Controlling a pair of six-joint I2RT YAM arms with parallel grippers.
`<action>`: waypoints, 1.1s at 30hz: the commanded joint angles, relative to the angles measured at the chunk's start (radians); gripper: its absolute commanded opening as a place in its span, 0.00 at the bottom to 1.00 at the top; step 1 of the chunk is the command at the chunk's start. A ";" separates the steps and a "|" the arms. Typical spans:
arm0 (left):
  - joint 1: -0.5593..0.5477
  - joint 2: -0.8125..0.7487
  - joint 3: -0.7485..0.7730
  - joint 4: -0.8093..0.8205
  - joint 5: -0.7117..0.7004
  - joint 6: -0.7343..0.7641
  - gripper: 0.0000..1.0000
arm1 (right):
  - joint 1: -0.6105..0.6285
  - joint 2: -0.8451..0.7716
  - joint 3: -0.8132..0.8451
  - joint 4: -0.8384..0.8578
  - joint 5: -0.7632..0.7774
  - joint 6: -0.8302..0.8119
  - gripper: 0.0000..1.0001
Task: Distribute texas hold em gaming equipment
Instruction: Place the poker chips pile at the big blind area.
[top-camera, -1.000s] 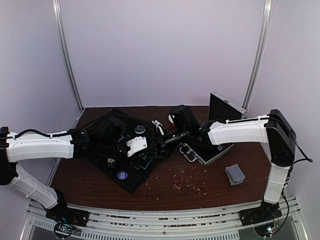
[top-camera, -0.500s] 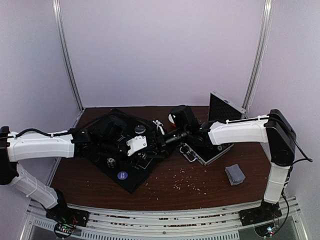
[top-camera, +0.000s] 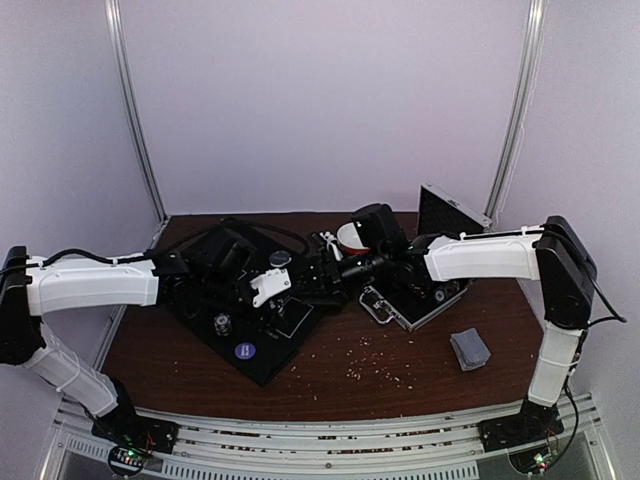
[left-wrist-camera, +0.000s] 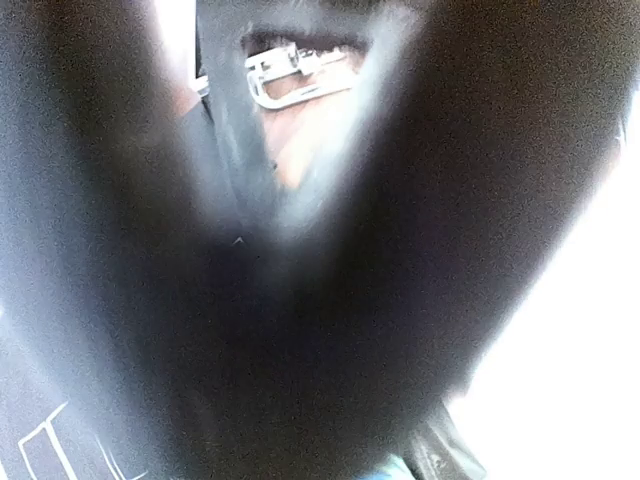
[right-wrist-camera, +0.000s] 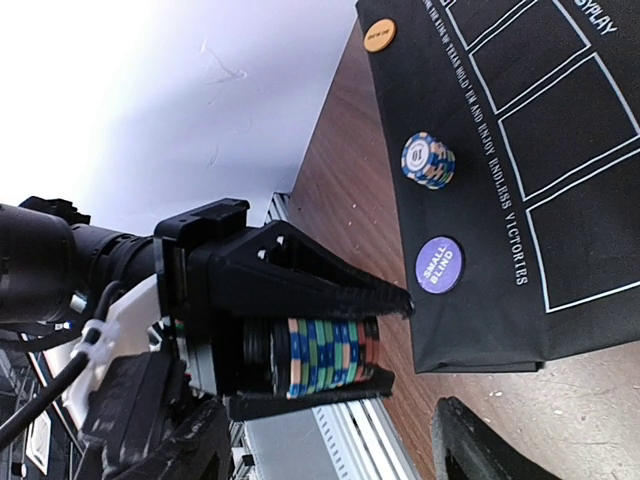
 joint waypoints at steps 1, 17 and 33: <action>0.015 0.022 0.027 -0.025 -0.009 -0.034 0.00 | -0.006 -0.051 0.000 -0.029 0.020 -0.043 0.71; 0.115 0.068 0.077 -0.103 -0.028 -0.086 0.00 | -0.034 -0.104 -0.010 -0.097 0.046 -0.101 0.69; 0.358 0.077 0.104 -0.117 -0.030 -0.109 0.00 | -0.088 -0.190 -0.080 -0.121 0.017 -0.171 0.68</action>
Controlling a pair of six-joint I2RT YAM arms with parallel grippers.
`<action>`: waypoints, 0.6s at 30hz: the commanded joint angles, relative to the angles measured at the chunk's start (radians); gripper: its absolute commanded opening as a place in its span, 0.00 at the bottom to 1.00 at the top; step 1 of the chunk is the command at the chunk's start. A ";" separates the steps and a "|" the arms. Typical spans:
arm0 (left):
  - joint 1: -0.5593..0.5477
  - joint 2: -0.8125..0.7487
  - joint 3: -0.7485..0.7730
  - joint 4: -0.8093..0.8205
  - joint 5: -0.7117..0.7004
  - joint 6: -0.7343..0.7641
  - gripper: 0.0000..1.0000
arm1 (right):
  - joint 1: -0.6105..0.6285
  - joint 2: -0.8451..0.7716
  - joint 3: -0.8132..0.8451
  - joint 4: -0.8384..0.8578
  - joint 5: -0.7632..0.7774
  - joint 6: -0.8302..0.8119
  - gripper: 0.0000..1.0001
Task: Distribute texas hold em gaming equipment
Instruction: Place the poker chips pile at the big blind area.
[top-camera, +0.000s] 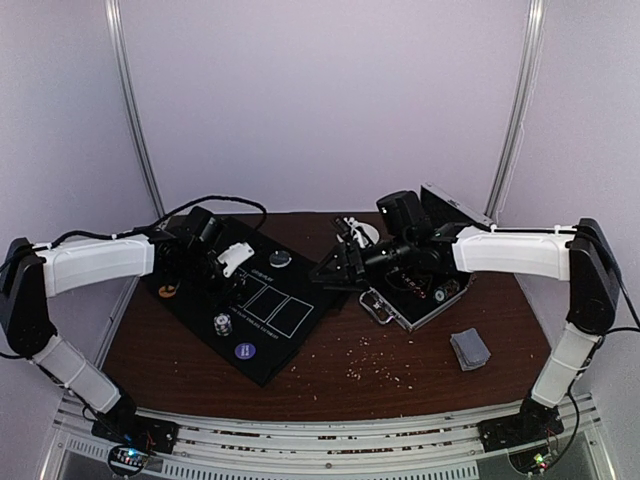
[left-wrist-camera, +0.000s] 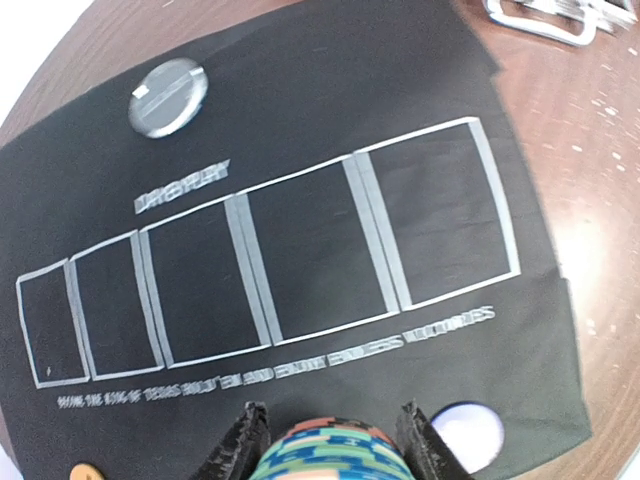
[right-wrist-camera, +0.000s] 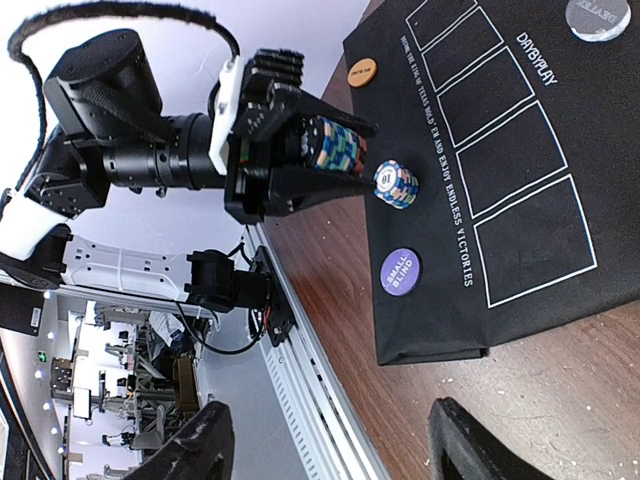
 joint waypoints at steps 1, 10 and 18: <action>0.083 0.009 0.039 0.029 -0.005 -0.017 0.00 | -0.018 -0.061 -0.034 -0.011 -0.032 -0.037 0.68; 0.243 0.029 0.013 0.069 -0.025 -0.044 0.00 | -0.054 -0.103 -0.062 -0.031 -0.068 -0.080 0.68; 0.366 0.071 -0.041 0.133 -0.070 -0.117 0.00 | -0.083 -0.130 -0.072 -0.057 -0.095 -0.119 0.68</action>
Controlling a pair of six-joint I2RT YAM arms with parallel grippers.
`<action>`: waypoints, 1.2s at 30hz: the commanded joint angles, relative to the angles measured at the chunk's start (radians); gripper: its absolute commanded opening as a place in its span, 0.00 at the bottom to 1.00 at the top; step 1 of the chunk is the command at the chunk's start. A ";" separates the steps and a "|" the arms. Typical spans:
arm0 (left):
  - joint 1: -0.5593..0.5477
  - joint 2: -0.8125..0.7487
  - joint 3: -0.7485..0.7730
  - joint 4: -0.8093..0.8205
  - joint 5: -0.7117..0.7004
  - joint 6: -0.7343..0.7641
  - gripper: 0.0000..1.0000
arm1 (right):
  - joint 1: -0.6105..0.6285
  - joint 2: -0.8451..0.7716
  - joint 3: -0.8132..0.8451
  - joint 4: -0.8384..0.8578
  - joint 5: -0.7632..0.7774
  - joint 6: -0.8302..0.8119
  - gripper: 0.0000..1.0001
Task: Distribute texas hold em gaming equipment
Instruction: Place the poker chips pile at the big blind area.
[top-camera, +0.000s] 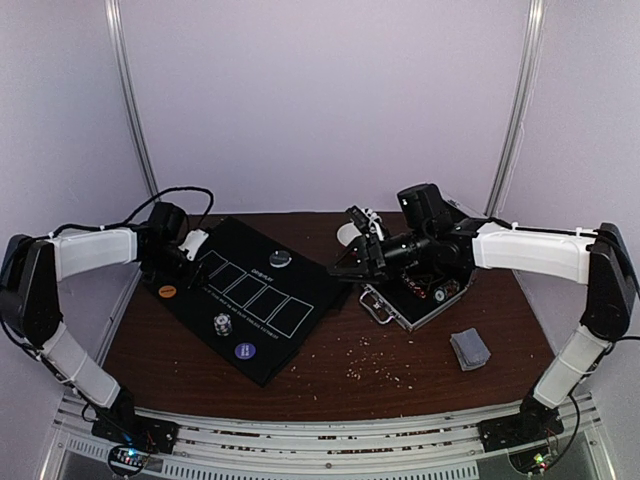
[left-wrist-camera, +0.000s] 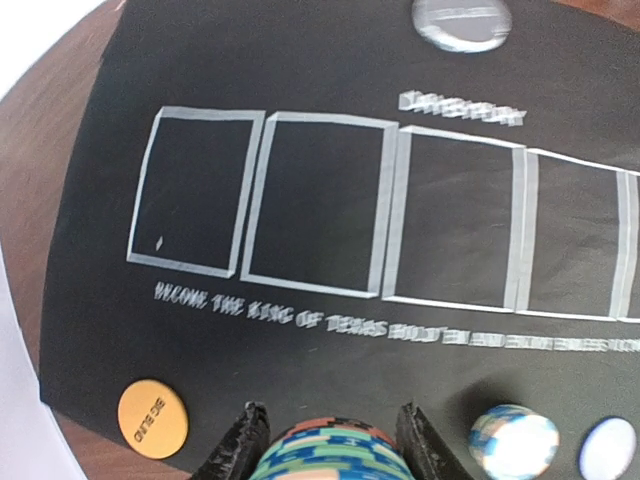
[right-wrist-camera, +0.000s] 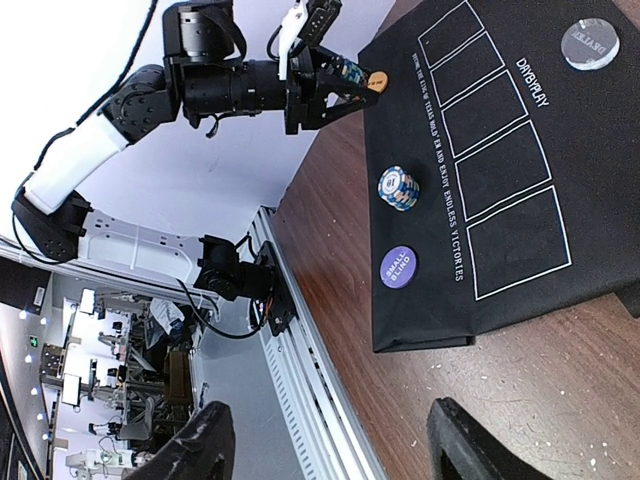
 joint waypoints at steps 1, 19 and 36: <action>0.050 0.030 -0.043 0.098 -0.030 -0.065 0.00 | -0.019 -0.037 -0.020 -0.018 -0.040 -0.036 0.68; 0.120 0.155 -0.095 0.167 -0.089 -0.120 0.00 | -0.043 -0.048 -0.052 0.004 -0.062 -0.044 0.67; 0.137 0.214 -0.110 0.239 -0.174 -0.161 0.00 | -0.049 -0.052 -0.052 0.020 -0.060 -0.037 0.67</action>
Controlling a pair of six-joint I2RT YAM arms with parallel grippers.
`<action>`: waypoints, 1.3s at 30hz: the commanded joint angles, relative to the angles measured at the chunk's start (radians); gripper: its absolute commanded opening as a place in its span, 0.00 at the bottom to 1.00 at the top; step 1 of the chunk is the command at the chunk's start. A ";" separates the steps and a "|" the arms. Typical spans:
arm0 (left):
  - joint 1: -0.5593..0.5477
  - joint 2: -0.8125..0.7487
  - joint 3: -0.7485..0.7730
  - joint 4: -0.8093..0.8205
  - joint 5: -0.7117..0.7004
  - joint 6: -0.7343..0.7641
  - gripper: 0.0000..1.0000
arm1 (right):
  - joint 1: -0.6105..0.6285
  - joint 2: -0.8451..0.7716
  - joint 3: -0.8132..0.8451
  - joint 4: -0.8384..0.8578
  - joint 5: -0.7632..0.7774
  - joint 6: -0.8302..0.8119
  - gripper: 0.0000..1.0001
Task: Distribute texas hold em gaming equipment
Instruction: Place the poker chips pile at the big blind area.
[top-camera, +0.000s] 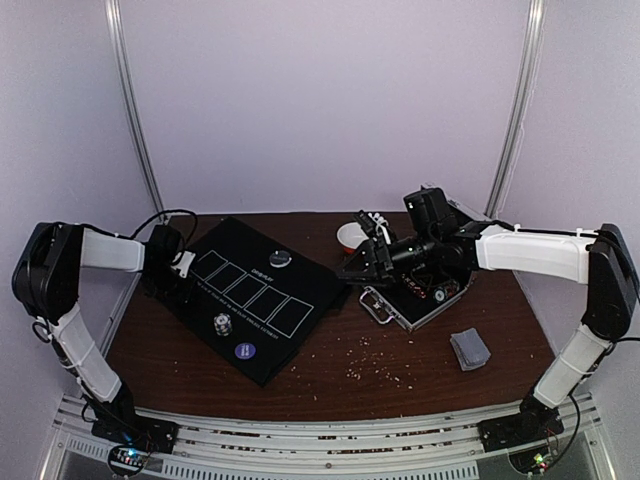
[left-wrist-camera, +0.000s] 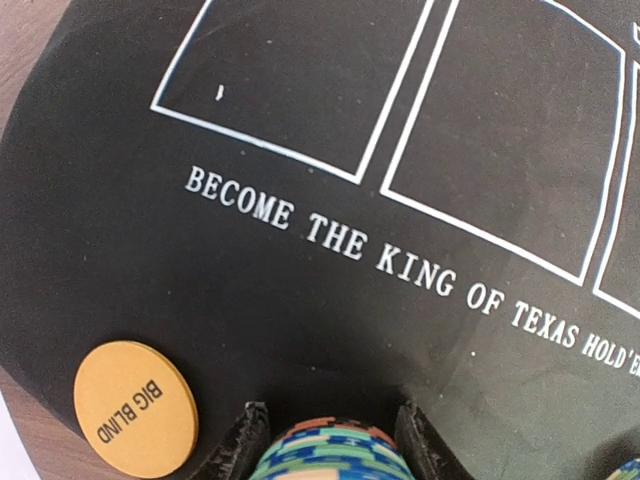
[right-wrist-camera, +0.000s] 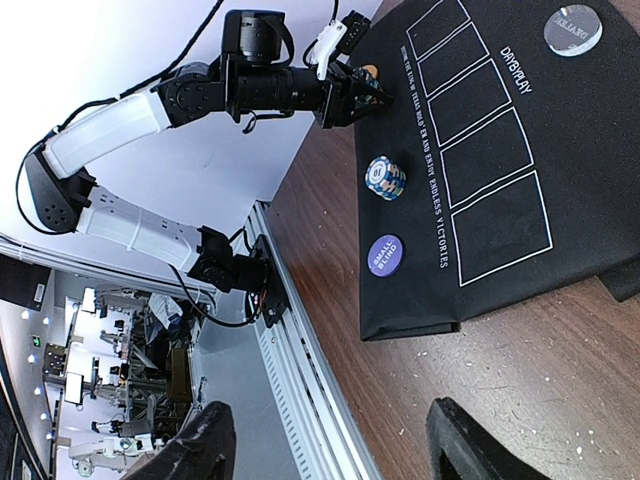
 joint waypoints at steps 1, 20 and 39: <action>0.013 0.035 -0.021 0.087 -0.086 -0.035 0.00 | -0.007 -0.040 -0.007 0.025 -0.020 -0.004 0.67; 0.011 0.079 -0.057 0.125 -0.122 -0.178 0.07 | -0.021 -0.081 -0.045 0.046 -0.037 -0.022 0.67; 0.011 0.014 -0.084 0.197 -0.200 -0.306 0.14 | -0.021 -0.094 -0.049 0.039 -0.041 -0.027 0.67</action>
